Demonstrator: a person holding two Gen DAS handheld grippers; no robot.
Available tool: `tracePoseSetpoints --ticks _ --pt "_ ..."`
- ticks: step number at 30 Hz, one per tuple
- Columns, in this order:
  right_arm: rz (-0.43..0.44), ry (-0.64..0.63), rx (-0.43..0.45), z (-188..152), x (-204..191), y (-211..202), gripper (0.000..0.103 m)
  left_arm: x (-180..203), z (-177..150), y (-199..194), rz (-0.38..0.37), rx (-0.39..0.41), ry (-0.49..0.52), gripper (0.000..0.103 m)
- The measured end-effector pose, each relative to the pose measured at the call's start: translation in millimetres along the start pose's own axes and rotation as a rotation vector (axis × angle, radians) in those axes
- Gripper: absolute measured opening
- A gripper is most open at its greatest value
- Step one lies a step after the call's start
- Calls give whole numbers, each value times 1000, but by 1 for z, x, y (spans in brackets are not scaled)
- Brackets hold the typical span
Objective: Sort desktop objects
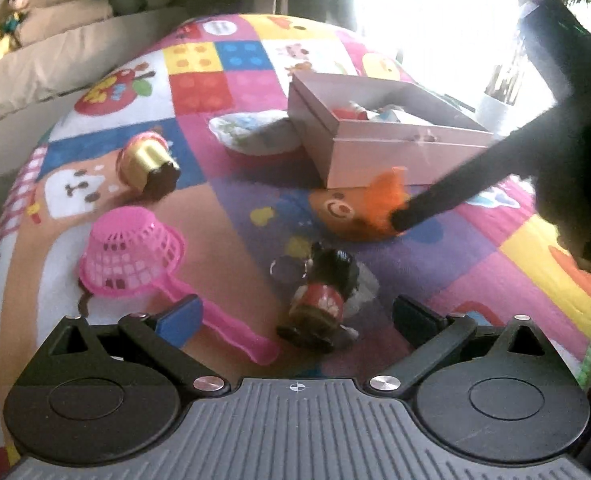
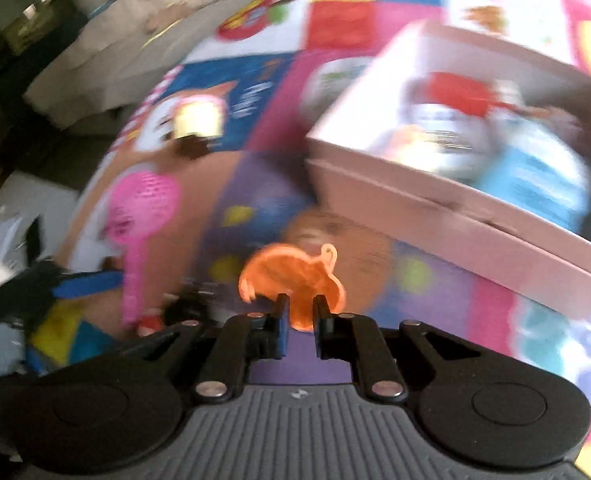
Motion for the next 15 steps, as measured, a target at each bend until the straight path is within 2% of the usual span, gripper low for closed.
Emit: tracePoseSetpoints --ticks 2,4,6,11,15 --pt "-57 28 48 -12 15 -7 21 1 1 4 39 -11 -10 103" --pt "-104 55 95 -23 26 -11 46 2 1 9 59 -25 -31 103" --pt "-129 79 133 -34 35 -12 56 5 1 13 82 -34 -35 103" --pt "-184 101 204 -53 43 -13 64 6 1 20 127 -65 -71 103" --pt "-244 94 260 -61 40 -12 77 7 2 21 135 -75 -86 103"
Point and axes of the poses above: each gripper's, at about its wrist camera, not at the fingertips, and y roughly the way its jaws point, x to its right, z to its top, the point moved 1 cm from there along y, roughly the way its jaws point, and after that the axes turned 12 degrees about -z, right-handed, at the moved point
